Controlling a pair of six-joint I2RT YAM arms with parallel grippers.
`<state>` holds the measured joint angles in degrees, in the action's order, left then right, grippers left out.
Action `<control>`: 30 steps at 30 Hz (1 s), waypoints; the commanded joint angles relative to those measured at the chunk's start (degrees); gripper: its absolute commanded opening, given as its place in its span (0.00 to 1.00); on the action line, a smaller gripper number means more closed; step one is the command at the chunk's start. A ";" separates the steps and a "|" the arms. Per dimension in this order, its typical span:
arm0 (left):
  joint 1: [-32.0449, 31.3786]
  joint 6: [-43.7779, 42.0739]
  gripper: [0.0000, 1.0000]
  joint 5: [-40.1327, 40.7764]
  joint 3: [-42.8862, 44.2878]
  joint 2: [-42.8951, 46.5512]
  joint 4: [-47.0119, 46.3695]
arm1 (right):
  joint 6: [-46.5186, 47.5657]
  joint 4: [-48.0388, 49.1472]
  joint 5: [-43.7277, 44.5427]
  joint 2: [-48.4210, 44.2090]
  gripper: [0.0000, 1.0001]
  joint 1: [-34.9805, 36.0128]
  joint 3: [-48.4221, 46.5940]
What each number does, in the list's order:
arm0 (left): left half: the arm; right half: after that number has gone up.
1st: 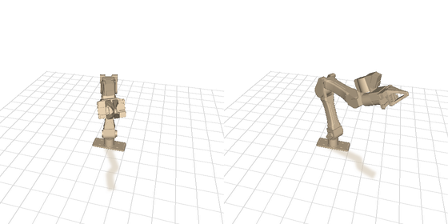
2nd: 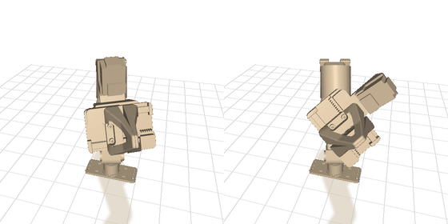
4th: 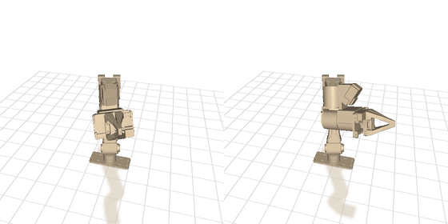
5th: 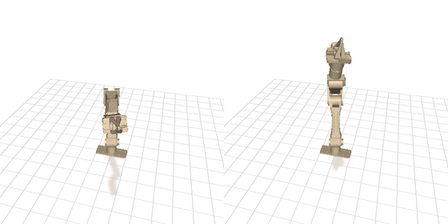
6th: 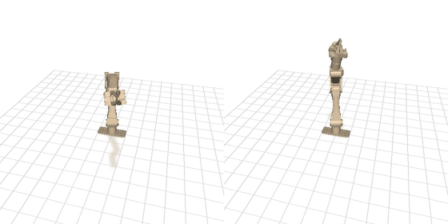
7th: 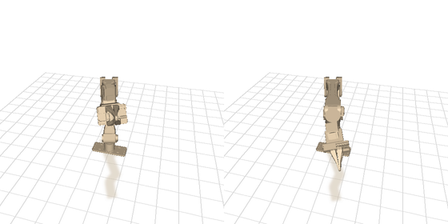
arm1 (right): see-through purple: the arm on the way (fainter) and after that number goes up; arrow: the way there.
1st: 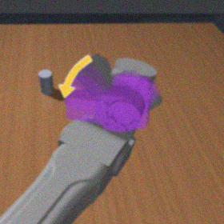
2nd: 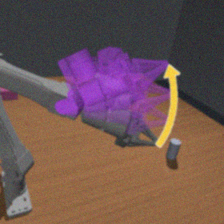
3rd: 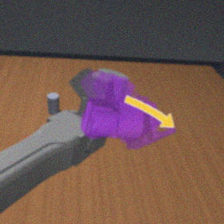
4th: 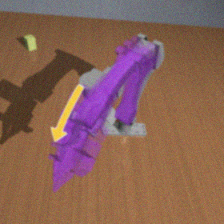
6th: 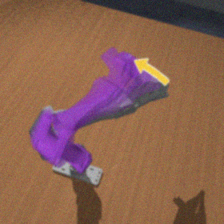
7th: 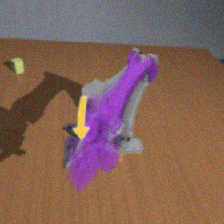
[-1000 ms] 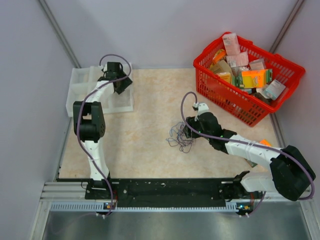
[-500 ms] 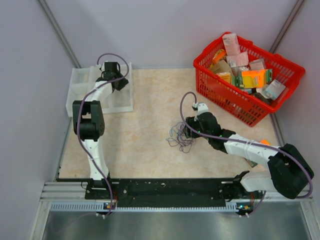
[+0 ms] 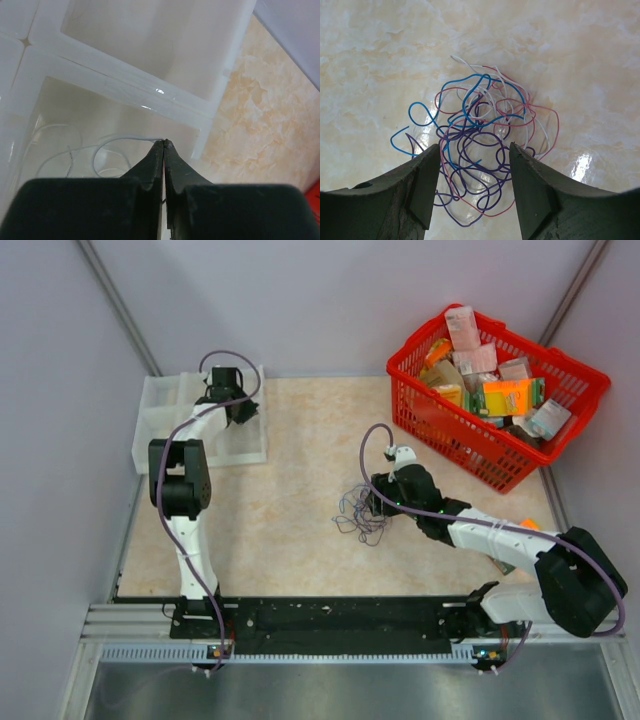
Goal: Untangle the cables
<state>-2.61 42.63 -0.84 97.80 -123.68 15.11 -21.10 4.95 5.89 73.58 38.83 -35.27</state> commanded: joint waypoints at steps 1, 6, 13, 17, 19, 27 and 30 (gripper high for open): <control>0.06 -2.37 0.01 2.49 1.61 0.63 -0.27 | 0.01 2.26 -0.35 -0.37 0.57 -0.51 -0.15; 0.24 -3.52 0.01 2.51 0.55 -0.42 1.32 | 0.10 2.17 -0.18 -0.81 0.57 -0.51 -0.15; 0.24 -5.36 0.01 2.33 -1.30 -1.13 0.97 | 0.18 2.26 -0.09 -0.89 0.57 -0.51 0.02; 0.68 -7.30 0.03 1.99 0.72 -2.70 3.77 | 0.10 2.34 -0.44 -0.81 0.57 -0.51 -0.07; 0.94 -6.69 0.05 1.64 1.78 -2.62 5.27 | 0.01 2.34 -0.53 -0.81 0.57 -0.51 -0.07; 1.47 -3.52 0.49 2.33 -2.17 6.42 6.16 | -0.17 2.43 -0.97 -0.81 0.57 -0.51 -0.15; 1.38 -3.52 0.49 2.86 -2.61 8.97 6.94 | -0.34 2.43 -1.23 -0.81 0.57 -0.51 -0.15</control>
<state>-1.37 38.68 0.95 95.61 -122.34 22.13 -21.12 5.10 5.67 73.56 38.83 -35.27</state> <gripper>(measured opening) 0.492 0.570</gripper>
